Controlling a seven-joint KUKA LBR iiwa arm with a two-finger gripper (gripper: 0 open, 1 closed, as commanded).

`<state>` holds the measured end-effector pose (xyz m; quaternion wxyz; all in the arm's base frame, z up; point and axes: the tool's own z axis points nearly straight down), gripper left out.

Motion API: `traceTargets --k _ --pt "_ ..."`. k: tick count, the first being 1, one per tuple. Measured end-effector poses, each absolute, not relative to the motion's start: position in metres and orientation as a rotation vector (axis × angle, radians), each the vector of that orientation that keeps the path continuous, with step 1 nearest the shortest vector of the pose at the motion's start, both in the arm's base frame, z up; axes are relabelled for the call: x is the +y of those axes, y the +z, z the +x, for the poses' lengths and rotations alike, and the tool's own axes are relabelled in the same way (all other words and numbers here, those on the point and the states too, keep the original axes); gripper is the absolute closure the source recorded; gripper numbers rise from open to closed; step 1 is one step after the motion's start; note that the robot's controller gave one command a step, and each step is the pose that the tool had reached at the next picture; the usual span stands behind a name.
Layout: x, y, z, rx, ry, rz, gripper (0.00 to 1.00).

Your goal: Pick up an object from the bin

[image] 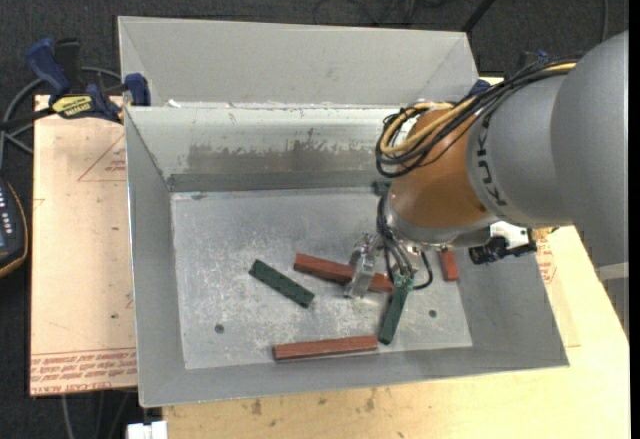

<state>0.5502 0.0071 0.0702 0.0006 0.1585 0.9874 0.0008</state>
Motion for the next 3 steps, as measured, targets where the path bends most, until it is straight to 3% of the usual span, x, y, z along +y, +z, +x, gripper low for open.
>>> traceTargets --k 1,2,3 --pt "0.047 0.138 0.573 3.122 0.004 0.273 1.0" --pt "0.054 0.177 0.588 3.135 0.002 0.064 1.0" --pt "0.078 0.315 0.635 3.117 0.002 -0.261 1.0"
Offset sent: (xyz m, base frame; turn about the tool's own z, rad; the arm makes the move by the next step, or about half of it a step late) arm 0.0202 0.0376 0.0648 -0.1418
